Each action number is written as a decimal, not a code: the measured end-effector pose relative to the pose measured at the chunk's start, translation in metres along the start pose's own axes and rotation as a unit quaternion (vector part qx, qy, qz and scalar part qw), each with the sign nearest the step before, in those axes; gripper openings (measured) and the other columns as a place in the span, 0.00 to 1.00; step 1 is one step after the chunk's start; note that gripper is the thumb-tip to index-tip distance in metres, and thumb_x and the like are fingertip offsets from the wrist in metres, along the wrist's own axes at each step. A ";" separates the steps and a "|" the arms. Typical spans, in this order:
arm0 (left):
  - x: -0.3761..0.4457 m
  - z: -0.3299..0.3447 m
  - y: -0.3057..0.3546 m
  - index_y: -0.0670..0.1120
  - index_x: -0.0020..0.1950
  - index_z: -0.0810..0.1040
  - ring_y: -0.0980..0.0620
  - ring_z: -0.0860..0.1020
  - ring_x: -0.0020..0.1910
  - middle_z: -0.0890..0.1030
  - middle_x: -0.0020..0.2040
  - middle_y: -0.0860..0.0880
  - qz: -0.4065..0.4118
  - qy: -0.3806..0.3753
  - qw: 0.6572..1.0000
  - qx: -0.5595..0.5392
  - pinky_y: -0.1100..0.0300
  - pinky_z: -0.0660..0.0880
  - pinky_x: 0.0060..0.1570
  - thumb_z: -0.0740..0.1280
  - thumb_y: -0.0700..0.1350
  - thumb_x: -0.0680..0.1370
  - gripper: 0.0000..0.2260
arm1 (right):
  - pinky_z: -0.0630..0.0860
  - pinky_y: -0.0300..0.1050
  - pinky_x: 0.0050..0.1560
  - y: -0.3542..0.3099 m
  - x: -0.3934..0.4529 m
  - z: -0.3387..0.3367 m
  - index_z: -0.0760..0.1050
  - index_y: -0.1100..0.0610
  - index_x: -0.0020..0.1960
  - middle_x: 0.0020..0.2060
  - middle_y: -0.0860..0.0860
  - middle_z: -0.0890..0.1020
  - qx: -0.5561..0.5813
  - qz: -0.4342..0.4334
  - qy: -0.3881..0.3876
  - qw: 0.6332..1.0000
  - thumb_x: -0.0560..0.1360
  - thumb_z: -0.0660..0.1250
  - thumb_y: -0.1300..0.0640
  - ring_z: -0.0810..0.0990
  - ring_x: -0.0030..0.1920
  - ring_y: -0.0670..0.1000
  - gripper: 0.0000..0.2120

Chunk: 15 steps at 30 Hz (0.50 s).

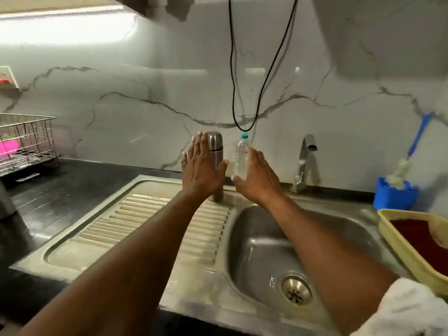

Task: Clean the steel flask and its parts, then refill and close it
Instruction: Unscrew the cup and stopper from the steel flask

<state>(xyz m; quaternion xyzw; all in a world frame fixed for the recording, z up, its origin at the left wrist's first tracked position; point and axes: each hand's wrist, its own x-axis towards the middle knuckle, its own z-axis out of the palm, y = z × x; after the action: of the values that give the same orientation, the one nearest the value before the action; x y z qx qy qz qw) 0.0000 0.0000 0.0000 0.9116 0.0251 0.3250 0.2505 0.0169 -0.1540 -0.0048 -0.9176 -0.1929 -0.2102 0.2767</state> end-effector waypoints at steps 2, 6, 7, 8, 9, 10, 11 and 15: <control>0.019 0.012 -0.011 0.48 0.86 0.48 0.44 0.53 0.85 0.54 0.86 0.46 -0.070 -0.010 0.996 -0.063 0.42 0.54 0.83 0.69 0.57 0.82 0.42 | 0.77 0.56 0.63 0.004 0.018 0.025 0.53 0.52 0.81 0.76 0.53 0.68 0.056 0.032 -0.002 0.998 0.74 0.75 0.45 0.73 0.71 0.57 0.45; 0.062 0.040 -0.038 0.49 0.86 0.55 0.42 0.63 0.81 0.62 0.84 0.45 -0.157 -0.007 0.972 -0.173 0.41 0.67 0.77 0.75 0.58 0.78 0.43 | 0.72 0.52 0.67 0.015 0.054 0.076 0.57 0.53 0.80 0.77 0.52 0.69 0.116 0.063 -0.038 0.991 0.72 0.79 0.46 0.72 0.73 0.56 0.45; 0.070 0.044 -0.043 0.49 0.85 0.57 0.42 0.66 0.80 0.65 0.83 0.45 -0.170 -0.004 0.964 -0.203 0.41 0.69 0.76 0.76 0.58 0.77 0.43 | 0.72 0.52 0.68 0.019 0.064 0.086 0.58 0.53 0.80 0.77 0.53 0.69 0.134 0.068 -0.035 0.988 0.71 0.80 0.47 0.71 0.74 0.56 0.46; 0.077 0.048 -0.047 0.49 0.84 0.59 0.43 0.69 0.78 0.68 0.81 0.45 -0.181 -0.004 0.955 -0.237 0.44 0.72 0.74 0.78 0.57 0.76 0.43 | 0.73 0.52 0.69 0.020 0.072 0.094 0.58 0.54 0.80 0.76 0.53 0.70 0.147 0.073 -0.034 0.986 0.70 0.80 0.46 0.71 0.74 0.56 0.47; 0.084 0.052 -0.050 0.49 0.82 0.63 0.44 0.73 0.75 0.72 0.78 0.46 -0.191 -0.007 0.943 -0.272 0.48 0.75 0.70 0.79 0.56 0.75 0.41 | 0.73 0.52 0.68 0.022 0.080 0.104 0.58 0.54 0.80 0.76 0.54 0.70 0.165 0.083 -0.038 0.982 0.69 0.81 0.45 0.72 0.73 0.57 0.48; 0.089 0.055 -0.052 0.49 0.79 0.67 0.46 0.77 0.70 0.77 0.73 0.47 -0.196 -0.014 0.934 -0.300 0.52 0.77 0.64 0.80 0.55 0.73 0.38 | 0.74 0.52 0.68 0.023 0.088 0.112 0.58 0.54 0.80 0.75 0.54 0.71 0.182 0.092 -0.046 0.978 0.68 0.81 0.43 0.72 0.73 0.57 0.50; 0.094 0.059 -0.055 0.50 0.74 0.71 0.48 0.80 0.65 0.80 0.66 0.48 -0.195 -0.020 0.930 -0.309 0.57 0.78 0.58 0.82 0.54 0.72 0.35 | 0.76 0.51 0.65 0.023 0.094 0.119 0.58 0.54 0.79 0.74 0.54 0.72 0.199 0.098 -0.055 0.974 0.68 0.81 0.42 0.73 0.72 0.57 0.50; 0.103 0.073 -0.062 0.53 0.60 0.75 0.53 0.81 0.54 0.82 0.54 0.52 -0.169 -0.015 0.940 -0.296 0.59 0.77 0.51 0.84 0.51 0.68 0.26 | 0.79 0.49 0.58 0.022 0.107 0.137 0.65 0.53 0.72 0.63 0.51 0.80 0.231 0.094 -0.061 0.967 0.69 0.80 0.44 0.80 0.62 0.54 0.39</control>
<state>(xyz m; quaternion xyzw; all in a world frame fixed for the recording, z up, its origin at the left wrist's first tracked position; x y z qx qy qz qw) 0.1324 0.0435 -0.0179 0.7836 0.0777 0.2571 0.5602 0.1553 -0.0641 -0.0653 -0.8539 -0.1656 -0.0771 0.4873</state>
